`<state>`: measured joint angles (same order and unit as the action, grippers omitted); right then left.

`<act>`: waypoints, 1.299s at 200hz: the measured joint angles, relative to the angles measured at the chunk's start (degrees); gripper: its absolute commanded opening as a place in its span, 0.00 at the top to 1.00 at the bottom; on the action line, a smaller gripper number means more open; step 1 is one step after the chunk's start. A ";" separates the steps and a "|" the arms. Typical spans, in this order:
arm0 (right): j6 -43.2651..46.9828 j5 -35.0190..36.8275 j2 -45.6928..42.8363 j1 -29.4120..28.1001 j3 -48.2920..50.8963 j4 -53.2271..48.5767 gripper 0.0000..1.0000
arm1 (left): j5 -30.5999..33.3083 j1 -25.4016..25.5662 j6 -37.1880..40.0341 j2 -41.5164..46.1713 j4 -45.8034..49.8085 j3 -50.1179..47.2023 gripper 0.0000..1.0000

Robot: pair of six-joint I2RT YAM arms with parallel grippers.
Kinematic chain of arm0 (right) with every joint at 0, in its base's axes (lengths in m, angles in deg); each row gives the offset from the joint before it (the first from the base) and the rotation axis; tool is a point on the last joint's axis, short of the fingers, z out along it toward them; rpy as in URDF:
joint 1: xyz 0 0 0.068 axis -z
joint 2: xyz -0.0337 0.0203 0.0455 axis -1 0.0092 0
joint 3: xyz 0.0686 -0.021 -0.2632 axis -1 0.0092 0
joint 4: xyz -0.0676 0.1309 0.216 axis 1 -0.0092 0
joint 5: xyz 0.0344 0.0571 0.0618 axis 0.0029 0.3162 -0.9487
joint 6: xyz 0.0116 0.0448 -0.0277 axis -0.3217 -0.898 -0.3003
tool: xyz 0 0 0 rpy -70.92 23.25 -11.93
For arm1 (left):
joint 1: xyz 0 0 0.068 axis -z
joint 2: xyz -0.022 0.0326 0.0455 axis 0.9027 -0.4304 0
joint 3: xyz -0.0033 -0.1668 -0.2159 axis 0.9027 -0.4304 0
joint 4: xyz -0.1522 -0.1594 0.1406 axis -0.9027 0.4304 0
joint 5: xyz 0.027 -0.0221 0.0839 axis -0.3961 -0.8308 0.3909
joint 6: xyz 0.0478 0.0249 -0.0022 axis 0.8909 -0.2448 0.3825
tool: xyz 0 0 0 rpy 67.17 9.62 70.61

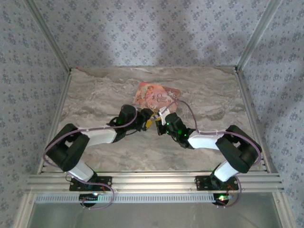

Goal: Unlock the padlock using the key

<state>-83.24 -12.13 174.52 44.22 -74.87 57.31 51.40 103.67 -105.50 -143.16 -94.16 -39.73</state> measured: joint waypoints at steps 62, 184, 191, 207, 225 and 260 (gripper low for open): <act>-14.16 -6.01 -0.02 3.65 0.92 1.03 1.00 | 6.99 -2.51 13.92 15.96 17.64 0.26 0.30; -45.00 -14.14 2.47 7.91 5.68 9.73 1.00 | -0.31 -22.36 39.69 10.32 34.27 14.38 0.21; -45.55 -14.51 2.82 8.04 5.70 10.05 1.00 | -1.92 -22.73 41.07 7.96 34.27 16.44 0.20; -46.38 -15.02 3.43 8.07 5.70 10.64 1.00 | -5.05 -23.04 43.82 2.51 34.25 20.87 0.20; -46.82 -15.43 3.85 8.07 5.70 11.26 1.00 | -8.61 -23.04 46.21 -3.65 34.67 25.57 0.20; -46.84 -15.93 3.85 8.07 5.70 11.67 0.93 | -12.74 -23.04 48.68 -12.39 34.73 30.45 0.20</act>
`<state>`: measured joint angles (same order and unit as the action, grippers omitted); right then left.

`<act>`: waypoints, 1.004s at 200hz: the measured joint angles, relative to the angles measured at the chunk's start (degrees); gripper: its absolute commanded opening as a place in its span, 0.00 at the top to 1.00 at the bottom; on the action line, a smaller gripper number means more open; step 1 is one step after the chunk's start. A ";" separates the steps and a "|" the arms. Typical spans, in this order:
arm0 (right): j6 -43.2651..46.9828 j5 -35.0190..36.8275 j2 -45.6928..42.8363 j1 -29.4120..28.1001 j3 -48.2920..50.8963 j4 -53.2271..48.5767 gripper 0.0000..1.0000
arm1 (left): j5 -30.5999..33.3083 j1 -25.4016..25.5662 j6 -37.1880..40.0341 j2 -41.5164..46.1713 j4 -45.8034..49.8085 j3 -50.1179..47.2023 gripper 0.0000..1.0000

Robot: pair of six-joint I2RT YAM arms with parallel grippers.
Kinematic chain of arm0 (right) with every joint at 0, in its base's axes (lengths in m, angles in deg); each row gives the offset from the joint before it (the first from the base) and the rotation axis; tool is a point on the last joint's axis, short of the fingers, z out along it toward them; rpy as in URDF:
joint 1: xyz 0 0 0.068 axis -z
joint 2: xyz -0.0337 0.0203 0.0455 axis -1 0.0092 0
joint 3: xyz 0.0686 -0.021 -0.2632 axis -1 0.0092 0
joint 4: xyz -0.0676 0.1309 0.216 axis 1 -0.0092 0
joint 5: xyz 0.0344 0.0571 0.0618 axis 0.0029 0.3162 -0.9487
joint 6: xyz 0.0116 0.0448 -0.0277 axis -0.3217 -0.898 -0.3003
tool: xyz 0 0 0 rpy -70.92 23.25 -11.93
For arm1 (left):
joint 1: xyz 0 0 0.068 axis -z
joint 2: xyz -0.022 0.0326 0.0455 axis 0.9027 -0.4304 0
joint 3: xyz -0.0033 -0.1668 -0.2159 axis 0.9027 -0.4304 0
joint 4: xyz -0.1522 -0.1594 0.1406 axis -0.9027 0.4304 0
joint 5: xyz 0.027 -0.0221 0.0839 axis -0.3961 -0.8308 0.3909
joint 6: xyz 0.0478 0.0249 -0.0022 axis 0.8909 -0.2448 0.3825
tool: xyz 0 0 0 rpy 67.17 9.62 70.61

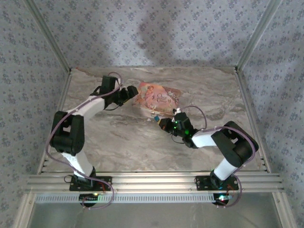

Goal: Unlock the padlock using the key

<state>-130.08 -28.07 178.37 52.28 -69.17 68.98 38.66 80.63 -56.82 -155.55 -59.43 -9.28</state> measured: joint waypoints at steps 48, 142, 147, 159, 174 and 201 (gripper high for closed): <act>0.83 -0.11 -0.02 0.00 0.00 -0.28 0.78 | -2.62 0.26 1.29 -4.94 0.31 0.94 0.25; 17.44 -3.13 -9.01 4.33 -0.44 -11.10 0.50 | -4.52 0.92 0.70 -4.76 -4.09 -4.52 0.33; 18.36 -3.72 -9.03 5.07 -0.59 -11.13 0.50 | -4.55 0.98 0.63 -4.48 -4.52 -5.11 0.33; 20.63 -5.60 -9.03 7.02 -1.03 -11.30 0.49 | -4.52 1.16 0.15 -3.65 -5.40 -6.47 0.34; 23.50 -8.57 -8.66 9.27 -2.14 -11.98 0.48 | -4.48 1.53 -0.28 -2.47 -6.14 -8.09 0.34; 29.11 -13.35 -5.77 12.02 -6.12 -12.57 0.46 | -3.87 2.05 -1.38 0.57 -6.93 -11.89 0.34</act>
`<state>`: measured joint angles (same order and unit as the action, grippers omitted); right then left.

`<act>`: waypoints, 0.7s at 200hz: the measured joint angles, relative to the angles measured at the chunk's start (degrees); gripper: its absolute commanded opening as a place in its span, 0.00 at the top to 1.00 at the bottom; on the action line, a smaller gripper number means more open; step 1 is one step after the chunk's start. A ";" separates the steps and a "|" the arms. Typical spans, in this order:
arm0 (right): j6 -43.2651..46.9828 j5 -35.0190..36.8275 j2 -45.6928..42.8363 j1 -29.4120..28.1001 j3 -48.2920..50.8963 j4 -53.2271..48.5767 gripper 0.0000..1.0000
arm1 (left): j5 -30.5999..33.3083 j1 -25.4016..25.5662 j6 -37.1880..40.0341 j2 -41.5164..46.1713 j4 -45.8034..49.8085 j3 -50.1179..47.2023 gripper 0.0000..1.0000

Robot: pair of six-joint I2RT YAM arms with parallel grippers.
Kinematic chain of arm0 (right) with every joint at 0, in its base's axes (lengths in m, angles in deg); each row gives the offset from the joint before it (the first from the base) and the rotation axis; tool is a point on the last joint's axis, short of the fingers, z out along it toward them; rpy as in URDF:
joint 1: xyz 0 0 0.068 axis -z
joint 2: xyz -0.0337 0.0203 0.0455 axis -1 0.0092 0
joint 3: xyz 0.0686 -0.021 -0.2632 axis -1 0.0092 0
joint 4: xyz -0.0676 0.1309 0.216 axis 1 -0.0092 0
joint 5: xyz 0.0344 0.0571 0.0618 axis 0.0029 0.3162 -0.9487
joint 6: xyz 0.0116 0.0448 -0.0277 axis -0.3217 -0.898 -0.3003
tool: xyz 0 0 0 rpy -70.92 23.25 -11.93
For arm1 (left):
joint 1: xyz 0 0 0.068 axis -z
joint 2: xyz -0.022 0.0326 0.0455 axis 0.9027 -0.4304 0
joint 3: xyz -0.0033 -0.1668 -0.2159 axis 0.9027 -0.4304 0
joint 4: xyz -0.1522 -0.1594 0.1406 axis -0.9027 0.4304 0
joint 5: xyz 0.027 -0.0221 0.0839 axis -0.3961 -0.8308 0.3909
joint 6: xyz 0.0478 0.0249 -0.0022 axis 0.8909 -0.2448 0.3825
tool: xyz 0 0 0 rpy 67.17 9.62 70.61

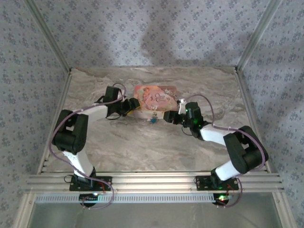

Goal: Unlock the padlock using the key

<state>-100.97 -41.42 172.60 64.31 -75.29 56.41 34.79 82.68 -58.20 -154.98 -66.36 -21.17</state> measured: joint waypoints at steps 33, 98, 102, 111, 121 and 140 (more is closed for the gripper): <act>5.64 -4.72 3.72 2.03 -3.04 1.66 0.42 | 1.84 0.98 -1.92 4.66 -0.63 -5.01 0.35; 9.77 -9.60 6.86 3.08 -1.27 10.03 0.33 | 4.44 1.84 -5.44 9.14 -1.55 -9.79 0.35; 9.81 -9.88 6.67 3.17 -0.48 10.78 0.31 | 4.55 1.86 -5.55 9.18 -1.66 -9.86 0.35; 9.44 -10.82 6.03 3.37 1.42 12.17 0.28 | 4.61 1.88 -5.64 9.29 -1.81 -10.01 0.35; 9.01 -11.96 5.49 3.45 3.30 13.77 0.27 | 4.76 1.88 -5.84 9.35 -1.84 -10.05 0.35; 7.50 -14.12 5.51 3.50 5.07 16.15 0.25 | 4.76 1.88 -6.03 9.35 -1.86 -10.05 0.35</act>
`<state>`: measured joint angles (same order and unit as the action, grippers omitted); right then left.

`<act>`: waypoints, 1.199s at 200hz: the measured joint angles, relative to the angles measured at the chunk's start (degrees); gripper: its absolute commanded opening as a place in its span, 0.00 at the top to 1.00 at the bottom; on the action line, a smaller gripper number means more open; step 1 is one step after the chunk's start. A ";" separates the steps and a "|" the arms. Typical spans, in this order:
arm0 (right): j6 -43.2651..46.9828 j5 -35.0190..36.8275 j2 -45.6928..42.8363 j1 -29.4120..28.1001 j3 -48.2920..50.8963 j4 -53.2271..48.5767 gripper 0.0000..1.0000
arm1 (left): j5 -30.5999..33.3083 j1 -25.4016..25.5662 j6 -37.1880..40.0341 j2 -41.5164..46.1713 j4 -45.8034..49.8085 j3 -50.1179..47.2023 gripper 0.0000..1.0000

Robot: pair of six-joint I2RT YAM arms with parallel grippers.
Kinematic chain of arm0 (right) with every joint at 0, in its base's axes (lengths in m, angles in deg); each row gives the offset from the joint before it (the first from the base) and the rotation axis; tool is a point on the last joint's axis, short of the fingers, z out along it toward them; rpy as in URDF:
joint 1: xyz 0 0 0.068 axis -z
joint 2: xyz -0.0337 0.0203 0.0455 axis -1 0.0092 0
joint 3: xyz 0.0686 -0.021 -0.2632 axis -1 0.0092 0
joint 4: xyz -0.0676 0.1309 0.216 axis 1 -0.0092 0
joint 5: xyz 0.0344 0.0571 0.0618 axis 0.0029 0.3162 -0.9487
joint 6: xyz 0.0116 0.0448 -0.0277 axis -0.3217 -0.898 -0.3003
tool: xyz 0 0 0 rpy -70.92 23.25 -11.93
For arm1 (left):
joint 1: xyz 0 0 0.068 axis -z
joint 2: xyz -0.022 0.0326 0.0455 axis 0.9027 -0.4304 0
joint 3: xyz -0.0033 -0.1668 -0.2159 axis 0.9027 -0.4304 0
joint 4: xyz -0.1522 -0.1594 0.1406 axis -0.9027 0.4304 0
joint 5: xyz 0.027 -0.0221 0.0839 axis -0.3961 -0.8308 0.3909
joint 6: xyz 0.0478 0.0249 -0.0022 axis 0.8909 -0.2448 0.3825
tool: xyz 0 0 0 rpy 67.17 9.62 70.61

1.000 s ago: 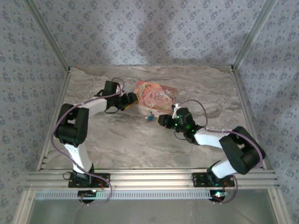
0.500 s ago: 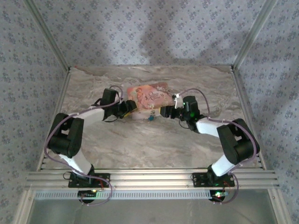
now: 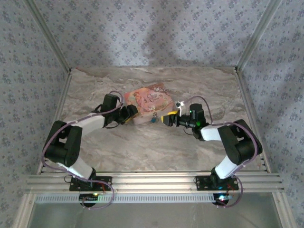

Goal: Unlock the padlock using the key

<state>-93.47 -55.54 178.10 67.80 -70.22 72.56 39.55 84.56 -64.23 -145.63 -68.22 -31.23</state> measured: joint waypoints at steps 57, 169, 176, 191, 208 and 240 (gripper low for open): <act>-7.08 -2.21 8.79 -2.27 0.37 12.13 0.24 | 0.22 0.28 -1.31 0.04 -0.46 -0.33 0.35; -12.20 -0.94 20.65 -5.97 -4.26 22.08 0.25 | 0.44 0.59 -2.14 0.04 -0.57 -0.33 0.35; -12.31 -0.92 20.96 -6.01 -4.39 22.45 0.26 | 0.44 0.59 -2.14 0.04 -0.59 -0.33 0.35; -12.68 -0.92 21.73 -6.12 -4.85 23.69 0.26 | 0.46 0.61 -2.14 0.04 -0.61 -0.33 0.35; -13.31 -1.11 22.69 -6.14 -5.46 25.24 0.27 | 0.44 0.59 -2.14 0.04 -0.61 -0.33 0.35; -14.73 -1.31 24.02 -6.23 -5.81 27.21 0.28 | 0.48 0.59 -2.14 0.04 -0.63 -0.33 0.35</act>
<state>-108.21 -56.85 202.12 61.57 -76.03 99.78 40.04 85.15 -66.37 -145.59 -68.85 -31.55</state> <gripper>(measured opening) 0.722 0.651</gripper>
